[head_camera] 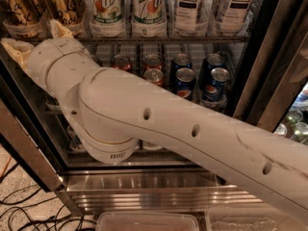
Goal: Pick orange can from top shelf of fridge
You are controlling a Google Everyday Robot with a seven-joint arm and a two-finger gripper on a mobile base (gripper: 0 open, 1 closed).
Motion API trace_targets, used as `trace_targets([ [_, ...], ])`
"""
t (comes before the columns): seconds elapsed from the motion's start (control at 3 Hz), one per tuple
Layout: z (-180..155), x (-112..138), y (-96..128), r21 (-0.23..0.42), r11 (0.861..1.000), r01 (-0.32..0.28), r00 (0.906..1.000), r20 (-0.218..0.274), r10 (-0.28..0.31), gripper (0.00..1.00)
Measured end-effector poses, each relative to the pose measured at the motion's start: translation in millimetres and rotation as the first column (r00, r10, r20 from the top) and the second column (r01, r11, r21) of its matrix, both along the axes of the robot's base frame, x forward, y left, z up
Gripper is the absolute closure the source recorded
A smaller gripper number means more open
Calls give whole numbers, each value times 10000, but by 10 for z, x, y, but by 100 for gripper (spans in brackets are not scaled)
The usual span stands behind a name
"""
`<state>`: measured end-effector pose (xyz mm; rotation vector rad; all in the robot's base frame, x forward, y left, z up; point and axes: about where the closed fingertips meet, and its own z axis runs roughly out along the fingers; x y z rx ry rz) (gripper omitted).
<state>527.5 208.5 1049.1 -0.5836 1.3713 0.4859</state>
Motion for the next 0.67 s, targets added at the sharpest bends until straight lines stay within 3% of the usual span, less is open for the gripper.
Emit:
trace_targets([
  [0.33,18,5,21,-29,10000,-46,10000,43,46,41],
  [0.67,29,23,64,-74,9998,-162,9998,77,163,37],
])
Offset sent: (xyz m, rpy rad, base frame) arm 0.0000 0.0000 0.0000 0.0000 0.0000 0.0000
